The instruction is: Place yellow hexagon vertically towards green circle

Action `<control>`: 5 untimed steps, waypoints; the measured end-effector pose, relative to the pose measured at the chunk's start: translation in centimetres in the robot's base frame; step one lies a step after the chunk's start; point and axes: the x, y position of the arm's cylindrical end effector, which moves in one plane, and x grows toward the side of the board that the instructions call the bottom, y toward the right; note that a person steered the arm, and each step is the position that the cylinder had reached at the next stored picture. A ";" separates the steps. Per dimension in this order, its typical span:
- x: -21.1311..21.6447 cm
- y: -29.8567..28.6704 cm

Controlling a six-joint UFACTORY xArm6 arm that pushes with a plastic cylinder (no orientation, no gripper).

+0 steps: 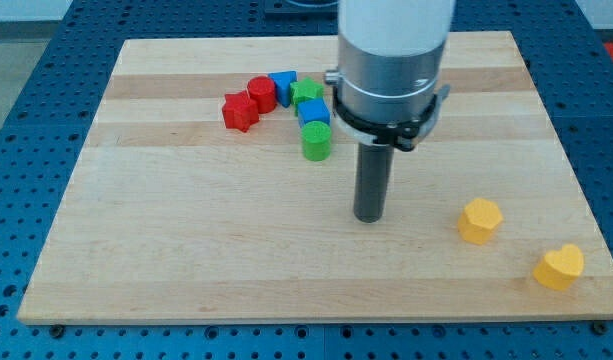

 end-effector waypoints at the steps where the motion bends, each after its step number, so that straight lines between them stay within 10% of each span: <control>1: -0.8 1.9; 5: -2.1 12.7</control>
